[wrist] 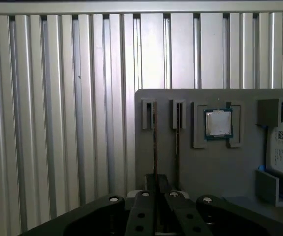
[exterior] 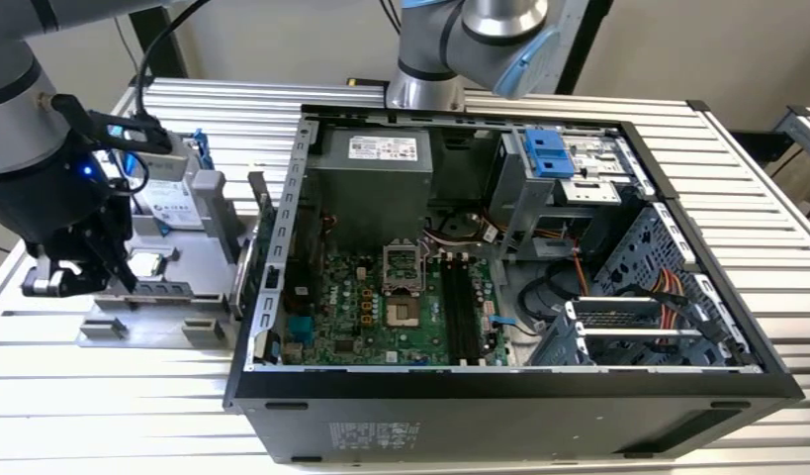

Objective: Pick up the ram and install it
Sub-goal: 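Pick up the ram and move it above insertion slot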

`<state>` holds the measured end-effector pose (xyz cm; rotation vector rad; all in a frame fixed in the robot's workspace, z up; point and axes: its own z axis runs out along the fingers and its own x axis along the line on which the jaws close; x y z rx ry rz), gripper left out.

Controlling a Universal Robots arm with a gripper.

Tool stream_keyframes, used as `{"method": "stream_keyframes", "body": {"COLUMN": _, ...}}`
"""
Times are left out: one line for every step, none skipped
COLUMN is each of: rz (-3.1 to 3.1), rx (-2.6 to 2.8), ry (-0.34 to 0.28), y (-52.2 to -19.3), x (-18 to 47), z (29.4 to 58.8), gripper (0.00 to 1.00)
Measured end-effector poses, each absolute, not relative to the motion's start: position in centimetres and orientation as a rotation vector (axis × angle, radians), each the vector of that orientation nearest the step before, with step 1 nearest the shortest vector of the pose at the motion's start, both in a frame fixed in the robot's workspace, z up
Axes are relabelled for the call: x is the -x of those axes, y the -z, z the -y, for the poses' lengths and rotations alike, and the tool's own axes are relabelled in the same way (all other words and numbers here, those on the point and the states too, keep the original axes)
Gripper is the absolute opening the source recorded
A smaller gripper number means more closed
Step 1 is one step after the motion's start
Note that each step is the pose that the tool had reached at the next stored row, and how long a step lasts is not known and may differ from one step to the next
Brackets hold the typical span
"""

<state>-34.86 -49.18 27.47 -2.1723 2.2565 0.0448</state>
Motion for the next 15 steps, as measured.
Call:
{"method": "stream_keyframes", "body": {"rz": -2.257, "rx": 2.172, "ry": -0.045, "y": -27.54, "x": 34.86, "z": 49.18, "gripper": 0.0}}
{"method": "stream_keyframes", "body": {"rz": -2.256, "rx": 2.172, "ry": -0.045, "y": -27.59, "x": 34.86, "z": 49.18, "gripper": 0.0}}
{"method": "stream_keyframes", "body": {"rz": -2.256, "rx": 2.172, "ry": -0.045, "y": -27.66, "x": 34.86, "z": 49.18, "gripper": 0.0}}
{"method": "stream_keyframes", "body": {"rz": -2.256, "rx": 2.172, "ry": -0.045, "y": -27.73, "x": 34.86, "z": 49.18, "gripper": 0.0}}
{"method": "stream_keyframes", "body": {"rz": -2.257, "rx": 2.172, "ry": -0.045, "y": -27.79, "x": 34.86, "z": 49.18, "gripper": 0.0}}
{"method": "stream_keyframes", "body": {"rz": -2.256, "rx": 2.172, "ry": -0.045, "y": -27.85, "x": 34.86, "z": 49.18, "gripper": 0.0}}
{"method": "stream_keyframes", "body": {"rz": -2.256, "rx": 2.172, "ry": -0.045, "y": -27.92, "x": 34.86, "z": 49.18, "gripper": 0.0}}
{"method": "stream_keyframes", "body": {"rz": -2.256, "rx": 2.172, "ry": -0.045, "y": -27.99, "x": 34.86, "z": 49.18, "gripper": 0.0}}
{"method": "stream_keyframes", "body": {"rz": -2.256, "rx": 2.172, "ry": -0.045, "y": -28.05, "x": 34.86, "z": 49.18, "gripper": 0.0}}
{"method": "stream_keyframes", "body": {"rz": -2.256, "rx": 2.172, "ry": -0.045, "y": -28.12, "x": 34.86, "z": 49.18, "gripper": 0.0}}
{"method": "stream_keyframes", "body": {"rz": -2.256, "rx": 2.172, "ry": -0.045, "y": -28.19, "x": 34.86, "z": 49.18, "gripper": 0.0}}
{"method": "stream_keyframes", "body": {"rz": -2.256, "rx": 2.172, "ry": -0.045, "y": -28.26, "x": 34.86, "z": 49.18, "gripper": 0.0}}
{"method": "stream_keyframes", "body": {"rz": -2.256, "rx": 2.172, "ry": -0.045, "y": -28.33, "x": 34.86, "z": 49.18, "gripper": 0.0}}
{"method": "stream_keyframes", "body": {"rz": -2.257, "rx": 2.172, "ry": -0.045, "y": -28.4, "x": 34.86, "z": 49.18, "gripper": 0.0}}
{"method": "stream_keyframes", "body": {"rz": -2.256, "rx": 2.172, "ry": -0.045, "y": -28.46, "x": 34.86, "z": 49.18, "gripper": 0.0}}
